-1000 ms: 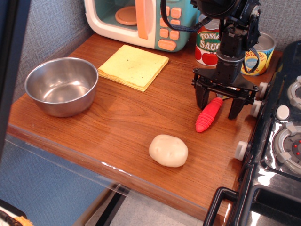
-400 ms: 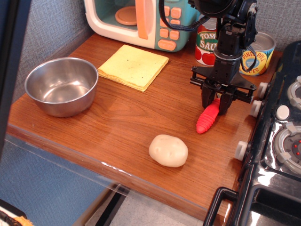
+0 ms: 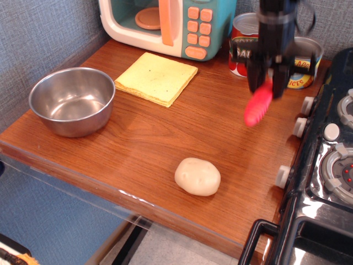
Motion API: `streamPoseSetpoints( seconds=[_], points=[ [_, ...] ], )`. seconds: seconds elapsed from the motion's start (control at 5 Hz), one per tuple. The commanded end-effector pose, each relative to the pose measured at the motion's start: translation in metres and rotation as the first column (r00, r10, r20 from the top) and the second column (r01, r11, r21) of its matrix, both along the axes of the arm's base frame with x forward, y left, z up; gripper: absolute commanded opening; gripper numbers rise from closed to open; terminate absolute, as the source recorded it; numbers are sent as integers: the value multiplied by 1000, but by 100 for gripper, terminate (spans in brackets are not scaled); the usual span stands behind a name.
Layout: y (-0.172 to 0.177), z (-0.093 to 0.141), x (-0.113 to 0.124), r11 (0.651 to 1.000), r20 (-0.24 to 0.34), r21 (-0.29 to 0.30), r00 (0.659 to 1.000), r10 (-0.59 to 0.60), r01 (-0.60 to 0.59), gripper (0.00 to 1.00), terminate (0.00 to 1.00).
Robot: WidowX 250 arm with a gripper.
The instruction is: Move spoon to in between bowl and potato
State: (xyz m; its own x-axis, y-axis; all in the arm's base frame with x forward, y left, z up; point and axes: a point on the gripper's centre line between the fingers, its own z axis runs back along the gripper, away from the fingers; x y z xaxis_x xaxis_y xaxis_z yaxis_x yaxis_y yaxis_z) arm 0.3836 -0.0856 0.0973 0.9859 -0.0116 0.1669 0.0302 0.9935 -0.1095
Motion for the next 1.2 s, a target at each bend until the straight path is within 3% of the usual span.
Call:
streamPoseSetpoints(
  seconds=[0.0, 0.2, 0.6, 1.0],
  points=[
    [72, 32, -49, 999, 62, 38, 998, 2, -5, 0, 0],
    [110, 18, -71, 997, 52, 70, 998, 32, -36, 0, 0],
    [151, -17, -97, 992, 48, 111, 998, 47, -52, 0, 0],
    [146, -42, -102, 991, 50, 126, 998, 28, -34, 0, 0]
  ],
)
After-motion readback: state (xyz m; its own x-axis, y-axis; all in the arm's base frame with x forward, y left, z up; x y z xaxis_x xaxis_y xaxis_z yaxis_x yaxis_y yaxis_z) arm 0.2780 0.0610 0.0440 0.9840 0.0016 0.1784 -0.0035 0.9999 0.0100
